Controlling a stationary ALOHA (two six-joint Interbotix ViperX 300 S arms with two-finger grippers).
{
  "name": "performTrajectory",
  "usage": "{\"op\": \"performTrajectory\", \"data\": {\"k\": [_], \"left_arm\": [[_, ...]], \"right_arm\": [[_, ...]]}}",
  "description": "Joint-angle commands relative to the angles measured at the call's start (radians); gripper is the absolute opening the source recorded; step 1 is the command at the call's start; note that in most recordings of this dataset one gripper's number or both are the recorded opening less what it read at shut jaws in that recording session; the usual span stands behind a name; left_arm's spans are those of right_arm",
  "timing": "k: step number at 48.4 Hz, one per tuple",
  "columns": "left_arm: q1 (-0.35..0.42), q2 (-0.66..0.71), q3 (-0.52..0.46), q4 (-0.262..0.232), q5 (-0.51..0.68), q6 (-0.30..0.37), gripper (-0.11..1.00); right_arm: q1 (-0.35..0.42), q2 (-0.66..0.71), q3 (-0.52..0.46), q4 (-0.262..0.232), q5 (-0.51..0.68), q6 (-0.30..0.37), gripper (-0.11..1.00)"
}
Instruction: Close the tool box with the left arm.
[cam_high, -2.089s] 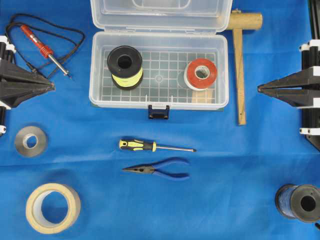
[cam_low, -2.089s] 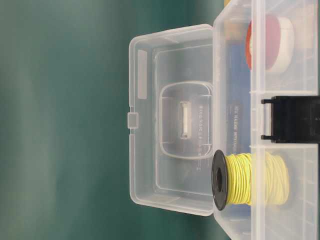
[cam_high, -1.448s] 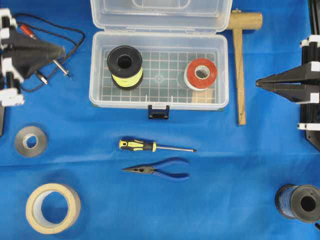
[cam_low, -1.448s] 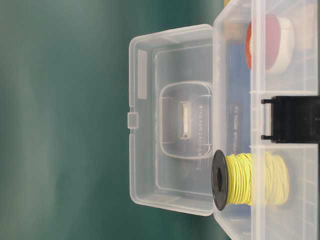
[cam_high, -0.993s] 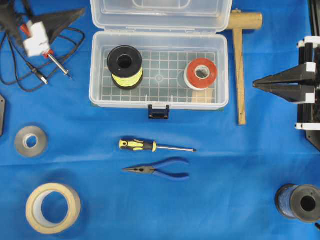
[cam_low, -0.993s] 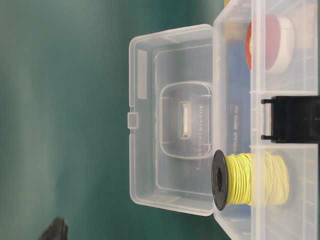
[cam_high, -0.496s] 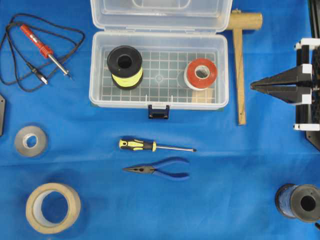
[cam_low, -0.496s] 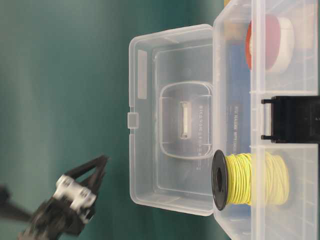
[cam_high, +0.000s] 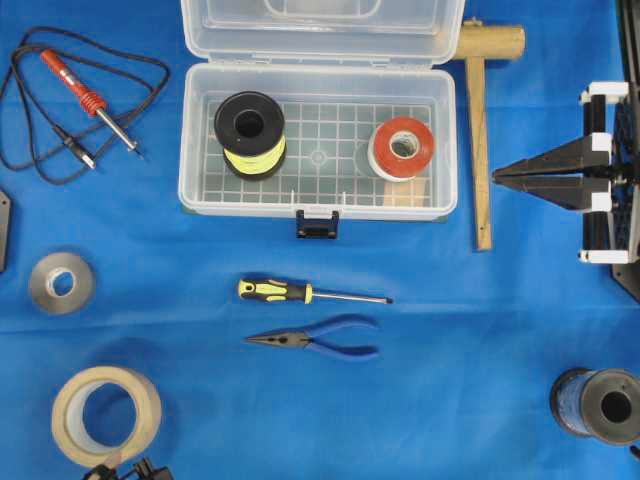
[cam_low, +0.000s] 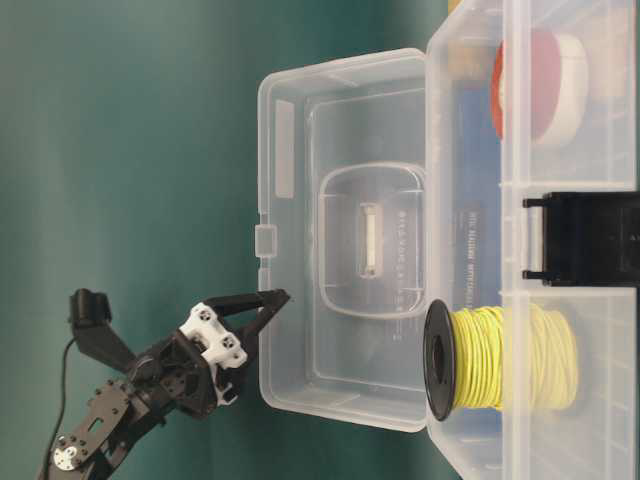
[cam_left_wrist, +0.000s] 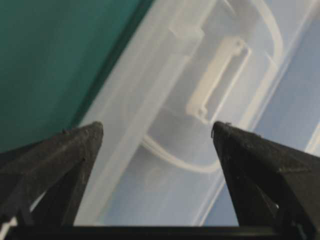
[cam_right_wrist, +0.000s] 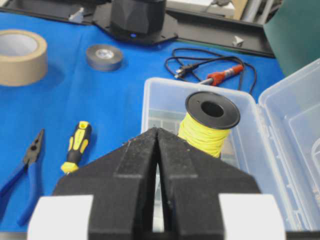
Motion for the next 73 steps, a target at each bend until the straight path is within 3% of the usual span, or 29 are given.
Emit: {"op": "performTrajectory", "data": {"k": [1,40,55,73], "left_arm": [[-0.006,-0.014,-0.023,0.002,0.006,-0.003,0.88],[-0.270,-0.147,-0.005,-0.005,0.278,-0.029,0.88],[-0.396,-0.215,0.091,-0.014,0.282,-0.097,0.88],[-0.646,-0.270,0.155,-0.014,0.299,-0.249,0.88]], "right_arm": [[-0.002,0.006,-0.017,0.002,-0.005,0.002,0.00],[-0.002,0.006,-0.017,-0.003,-0.002,-0.008,0.00],[-0.002,0.005,-0.018,-0.003,-0.002,-0.008,0.00],[-0.002,0.002,-0.020,-0.003,-0.002,-0.008,0.00]]}}
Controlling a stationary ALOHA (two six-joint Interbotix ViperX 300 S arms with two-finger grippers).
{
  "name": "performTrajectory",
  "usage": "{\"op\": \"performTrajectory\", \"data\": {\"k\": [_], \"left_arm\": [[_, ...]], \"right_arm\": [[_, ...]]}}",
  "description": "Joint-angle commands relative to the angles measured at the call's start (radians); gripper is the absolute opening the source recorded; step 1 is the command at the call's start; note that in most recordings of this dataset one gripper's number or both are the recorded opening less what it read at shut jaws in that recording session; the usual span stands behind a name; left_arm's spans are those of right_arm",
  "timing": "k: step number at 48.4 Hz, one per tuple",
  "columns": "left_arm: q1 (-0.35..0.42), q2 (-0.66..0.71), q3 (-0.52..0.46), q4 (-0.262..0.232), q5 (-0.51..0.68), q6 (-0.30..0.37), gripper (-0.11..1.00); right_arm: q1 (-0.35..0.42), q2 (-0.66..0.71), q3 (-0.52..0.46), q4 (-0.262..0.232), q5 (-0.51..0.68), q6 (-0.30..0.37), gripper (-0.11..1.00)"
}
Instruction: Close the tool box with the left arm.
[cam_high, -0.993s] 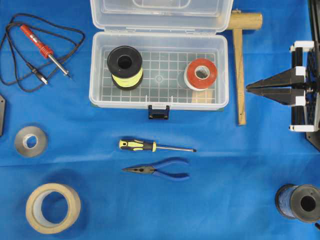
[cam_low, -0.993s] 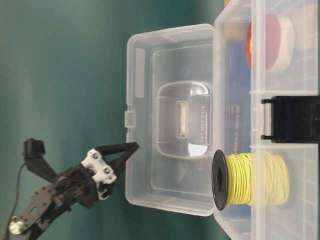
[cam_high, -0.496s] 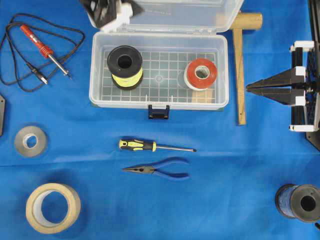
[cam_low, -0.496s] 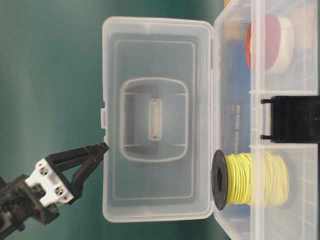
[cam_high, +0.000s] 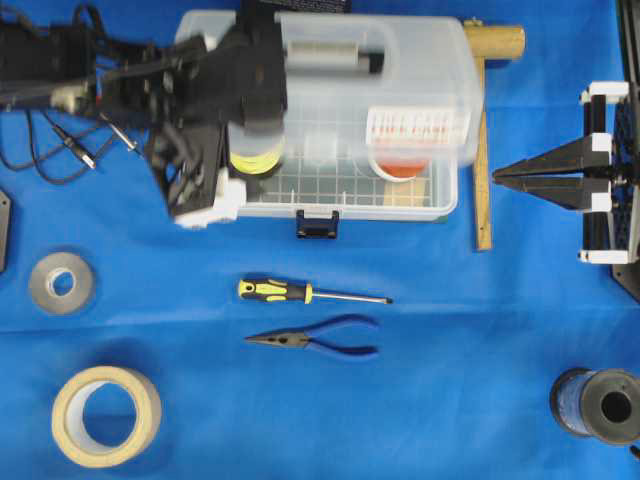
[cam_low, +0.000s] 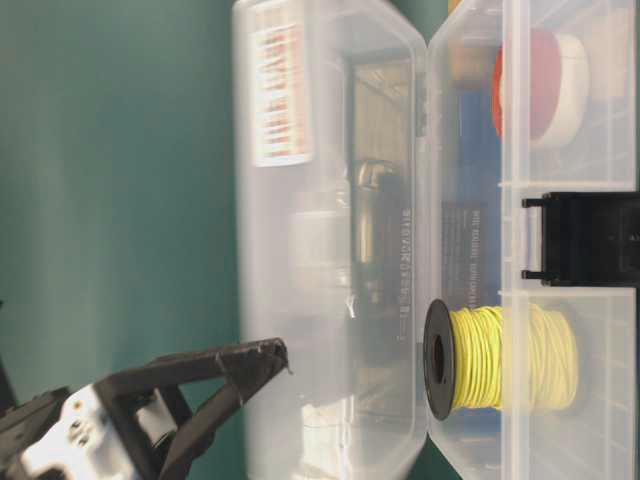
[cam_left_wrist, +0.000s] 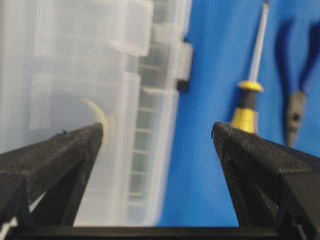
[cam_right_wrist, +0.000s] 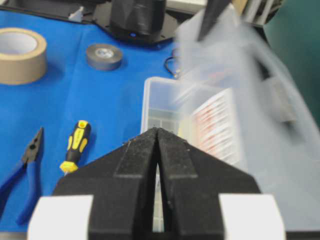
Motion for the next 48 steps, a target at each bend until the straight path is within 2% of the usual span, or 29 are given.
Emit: {"op": "performTrajectory", "data": {"k": [1,8,18,26,40,48], "left_arm": [[-0.060,-0.035,-0.009,-0.002,0.003,-0.017,0.88],[-0.121,-0.069,-0.014,-0.002,-0.002,-0.028,0.88],[-0.107,-0.169,0.055,0.009,-0.095,-0.025,0.88],[-0.075,-0.324,0.202,0.009,-0.265,-0.014,0.88],[-0.072,-0.667,0.552,0.008,-0.623,-0.009,0.88],[-0.072,-0.816,0.732,0.006,-0.753,-0.009,0.87]], "right_arm": [[-0.002,0.003,-0.021,0.000,-0.003,-0.002,0.00],[-0.002,0.002,-0.021,0.000,-0.003,0.000,0.00],[0.000,-0.003,-0.023,0.000,-0.003,0.000,0.00],[-0.002,-0.012,-0.025,-0.002,-0.003,0.002,0.00],[-0.002,-0.026,-0.026,-0.002,-0.003,0.000,0.00],[-0.002,-0.031,-0.028,-0.003,-0.005,0.000,0.00]]}}
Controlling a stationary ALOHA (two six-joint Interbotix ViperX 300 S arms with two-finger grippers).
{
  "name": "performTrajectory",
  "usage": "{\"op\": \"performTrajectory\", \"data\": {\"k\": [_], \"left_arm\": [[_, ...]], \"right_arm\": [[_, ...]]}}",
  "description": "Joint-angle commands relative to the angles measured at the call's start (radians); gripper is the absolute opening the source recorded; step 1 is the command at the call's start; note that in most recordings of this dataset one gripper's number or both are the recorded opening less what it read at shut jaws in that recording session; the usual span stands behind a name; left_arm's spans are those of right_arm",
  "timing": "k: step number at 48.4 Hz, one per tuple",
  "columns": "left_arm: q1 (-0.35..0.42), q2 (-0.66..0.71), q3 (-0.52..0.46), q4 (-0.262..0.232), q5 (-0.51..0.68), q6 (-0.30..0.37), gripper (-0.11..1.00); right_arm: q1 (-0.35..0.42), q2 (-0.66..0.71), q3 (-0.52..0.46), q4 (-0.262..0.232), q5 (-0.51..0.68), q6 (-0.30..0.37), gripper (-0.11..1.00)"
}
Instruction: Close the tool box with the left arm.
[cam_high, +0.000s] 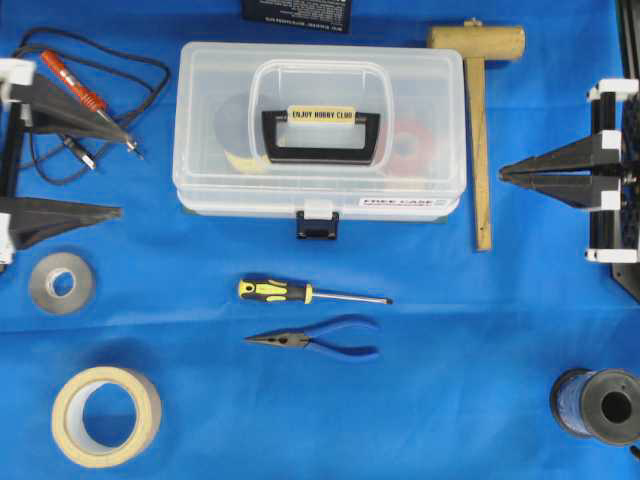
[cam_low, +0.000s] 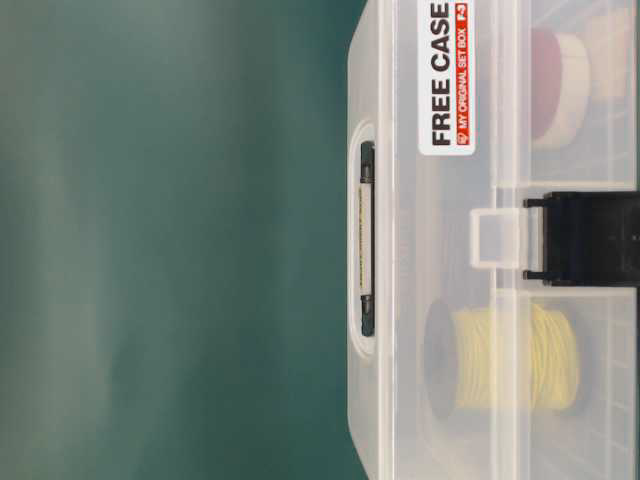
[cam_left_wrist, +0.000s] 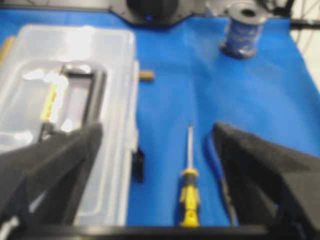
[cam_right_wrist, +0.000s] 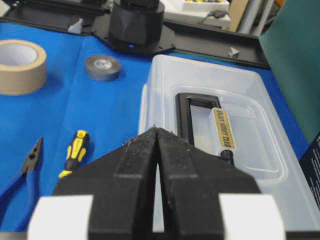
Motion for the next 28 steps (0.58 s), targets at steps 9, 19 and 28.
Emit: {"op": "performTrajectory", "data": {"k": [9,19,28], "left_arm": [[0.002,-0.176,0.236,-0.005,-0.189,0.002,0.87],[0.002,-0.244,0.359,-0.006,-0.227,-0.002,0.87],[0.002,-0.245,0.390,-0.006,-0.224,0.000,0.86]], "right_arm": [[-0.002,0.000,-0.028,-0.002,-0.003,0.000,0.00],[-0.002,-0.002,-0.028,-0.002,-0.008,0.000,0.00],[-0.002,-0.002,-0.026,-0.002,-0.005,0.002,0.00]]}}
